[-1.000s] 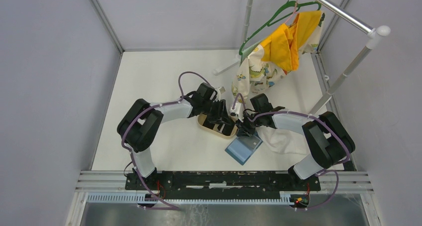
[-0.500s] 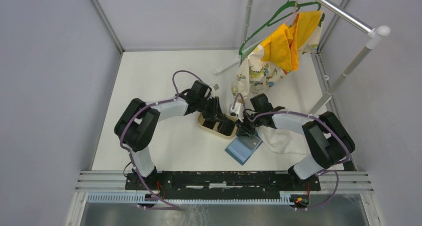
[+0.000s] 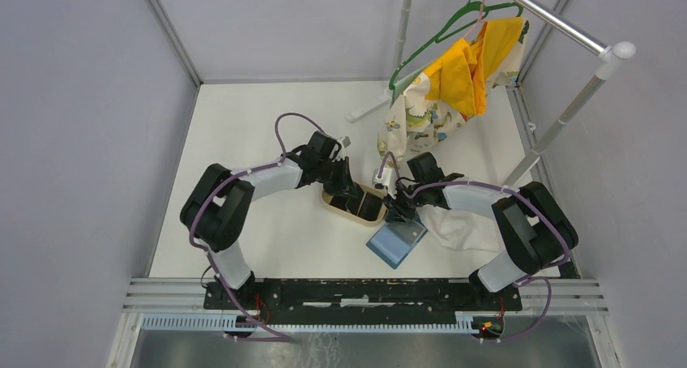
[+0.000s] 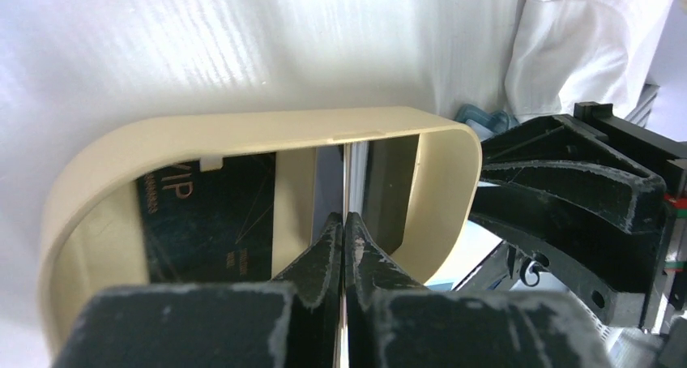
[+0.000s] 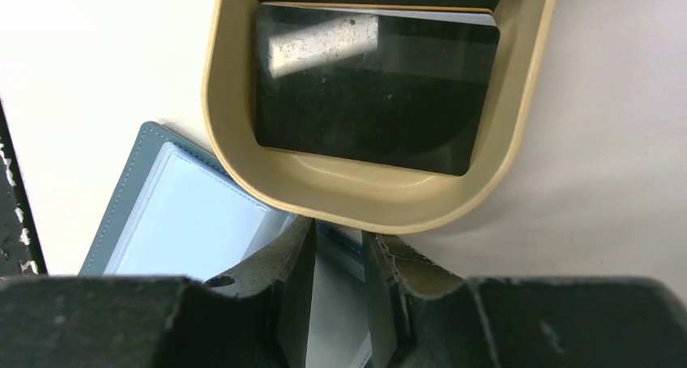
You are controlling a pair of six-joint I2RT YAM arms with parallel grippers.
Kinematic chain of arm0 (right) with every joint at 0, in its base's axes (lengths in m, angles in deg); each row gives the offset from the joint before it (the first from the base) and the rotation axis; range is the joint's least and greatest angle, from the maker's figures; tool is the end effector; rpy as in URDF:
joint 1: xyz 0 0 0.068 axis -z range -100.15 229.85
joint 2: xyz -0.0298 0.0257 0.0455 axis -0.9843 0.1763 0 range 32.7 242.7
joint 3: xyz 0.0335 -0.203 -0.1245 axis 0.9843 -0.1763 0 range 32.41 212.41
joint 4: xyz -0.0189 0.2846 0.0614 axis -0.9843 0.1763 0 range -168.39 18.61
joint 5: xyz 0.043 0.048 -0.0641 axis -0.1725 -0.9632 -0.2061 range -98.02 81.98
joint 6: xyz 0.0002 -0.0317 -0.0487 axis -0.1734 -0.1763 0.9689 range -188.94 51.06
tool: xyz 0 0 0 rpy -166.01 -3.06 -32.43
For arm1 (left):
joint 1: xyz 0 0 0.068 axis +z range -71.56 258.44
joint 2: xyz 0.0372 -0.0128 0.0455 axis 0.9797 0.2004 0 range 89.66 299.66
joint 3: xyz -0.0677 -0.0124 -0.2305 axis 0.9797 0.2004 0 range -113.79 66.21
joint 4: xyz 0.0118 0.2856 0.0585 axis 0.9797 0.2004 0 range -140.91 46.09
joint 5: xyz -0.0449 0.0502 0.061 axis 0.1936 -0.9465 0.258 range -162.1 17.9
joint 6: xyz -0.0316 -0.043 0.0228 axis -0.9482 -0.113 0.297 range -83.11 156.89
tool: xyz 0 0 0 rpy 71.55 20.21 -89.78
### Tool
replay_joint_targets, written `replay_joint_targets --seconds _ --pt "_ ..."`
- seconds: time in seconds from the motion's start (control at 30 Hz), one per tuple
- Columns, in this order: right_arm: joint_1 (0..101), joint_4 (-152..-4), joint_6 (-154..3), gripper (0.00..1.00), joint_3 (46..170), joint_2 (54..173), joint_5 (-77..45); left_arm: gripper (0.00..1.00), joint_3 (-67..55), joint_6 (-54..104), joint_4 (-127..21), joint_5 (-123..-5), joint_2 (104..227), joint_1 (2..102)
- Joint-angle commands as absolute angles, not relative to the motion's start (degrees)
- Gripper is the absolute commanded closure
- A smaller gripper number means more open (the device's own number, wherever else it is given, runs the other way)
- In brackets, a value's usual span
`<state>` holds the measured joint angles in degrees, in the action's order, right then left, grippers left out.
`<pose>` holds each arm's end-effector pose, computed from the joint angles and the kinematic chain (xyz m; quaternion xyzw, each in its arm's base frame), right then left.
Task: Put the credit cards into the card holder
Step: Pick up the credit card from the storage box, then move the storage box to the center of the board.
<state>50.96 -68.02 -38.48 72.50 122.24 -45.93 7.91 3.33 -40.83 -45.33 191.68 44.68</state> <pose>0.2482 0.1662 0.0799 -0.5255 0.7516 0.3102 0.2505 0.3017 -0.2242 0.1012 0.0735 0.9246 -0.3506 0.1296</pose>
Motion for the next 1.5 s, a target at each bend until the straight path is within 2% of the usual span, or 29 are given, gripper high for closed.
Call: replay_joint_targets --seconds 0.0,0.27,0.6,0.73,1.07,1.2,1.27,1.37,1.47 --pt "50.71 -68.22 -36.62 0.67 74.94 120.95 -45.13 0.98 8.05 7.41 -38.55 -52.65 184.95 45.03" --pt "50.85 -66.1 -31.28 0.63 74.78 114.91 -42.45 0.98 11.99 9.7 -40.48 -56.63 174.05 44.94" --pt "50.94 -58.01 -15.53 0.63 73.56 109.18 -51.7 0.98 22.15 8.01 -50.69 -53.22 159.49 44.95" --pt "48.54 -63.13 -21.06 0.66 73.32 111.56 -43.33 0.98 23.91 8.71 -50.16 -56.25 154.57 44.98" --pt "41.51 -70.49 -32.44 0.68 87.27 124.31 -30.75 0.98 28.64 7.63 -50.65 -58.12 145.6 44.95" --pt "39.76 -75.3 -38.74 0.67 96.27 131.41 -32.27 0.98 31.94 5.04 -55.62 -57.87 142.83 44.91" --pt "39.66 -71.81 -39.03 0.66 103.02 134.39 -35.63 0.98 32.89 3.72 -57.01 -56.95 142.29 44.95" --pt "39.68 -63.5 -31.71 0.63 105.27 132.21 -37.94 0.98 33.55 2.83 -57.58 -55.71 141.23 44.97" --pt "40.15 -60.06 -23.65 0.57 98.53 123.21 -37.0 0.98 35.98 1.87 -60.59 -55.06 139.09 44.95"
